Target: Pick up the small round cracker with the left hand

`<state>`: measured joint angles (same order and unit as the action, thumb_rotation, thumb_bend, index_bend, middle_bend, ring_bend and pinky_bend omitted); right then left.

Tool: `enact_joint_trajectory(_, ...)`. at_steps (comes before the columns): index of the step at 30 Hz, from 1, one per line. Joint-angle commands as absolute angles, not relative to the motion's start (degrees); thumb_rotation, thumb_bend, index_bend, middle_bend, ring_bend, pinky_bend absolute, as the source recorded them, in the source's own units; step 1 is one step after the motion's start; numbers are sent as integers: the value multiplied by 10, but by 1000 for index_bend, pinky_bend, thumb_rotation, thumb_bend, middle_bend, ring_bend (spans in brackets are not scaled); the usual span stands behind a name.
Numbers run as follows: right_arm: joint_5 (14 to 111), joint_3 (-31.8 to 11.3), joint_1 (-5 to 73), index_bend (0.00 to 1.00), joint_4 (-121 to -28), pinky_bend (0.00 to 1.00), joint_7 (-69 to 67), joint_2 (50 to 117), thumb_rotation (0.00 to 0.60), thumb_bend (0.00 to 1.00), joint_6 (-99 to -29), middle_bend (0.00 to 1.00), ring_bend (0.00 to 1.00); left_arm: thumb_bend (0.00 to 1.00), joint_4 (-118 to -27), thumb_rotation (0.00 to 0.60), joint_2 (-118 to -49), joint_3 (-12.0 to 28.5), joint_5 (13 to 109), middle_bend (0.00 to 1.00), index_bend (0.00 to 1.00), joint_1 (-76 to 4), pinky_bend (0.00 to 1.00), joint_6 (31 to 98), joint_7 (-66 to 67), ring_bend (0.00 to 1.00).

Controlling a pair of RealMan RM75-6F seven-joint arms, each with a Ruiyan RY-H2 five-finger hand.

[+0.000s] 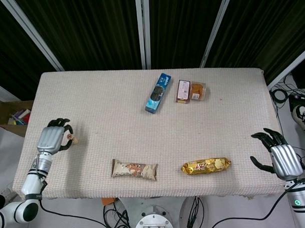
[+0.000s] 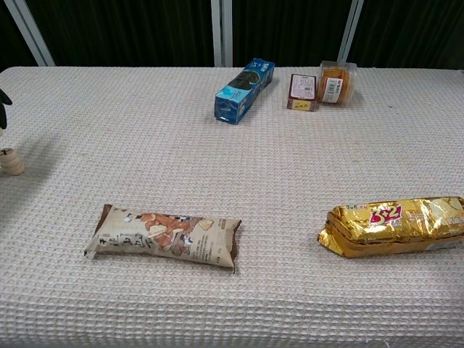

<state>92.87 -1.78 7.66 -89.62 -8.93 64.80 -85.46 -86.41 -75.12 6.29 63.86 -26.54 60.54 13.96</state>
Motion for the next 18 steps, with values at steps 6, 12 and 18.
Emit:
enact_joint_trajectory(6,929,-19,72,275,-908,201,-81,636,600,199,-864,274,114,361,-845,600,-766,61,631,166,492,-272,149,588,138,106)
enact_joint_trajectory(12,925,-18,68,275,-906,201,-86,637,600,200,-865,274,114,359,-836,600,-773,63,623,166,487,-277,149,578,139,106)
enact_joint_trajectory(18,924,-18,68,275,-904,201,-88,638,600,200,-866,274,113,359,-835,600,-773,63,616,166,483,-281,149,572,146,106)
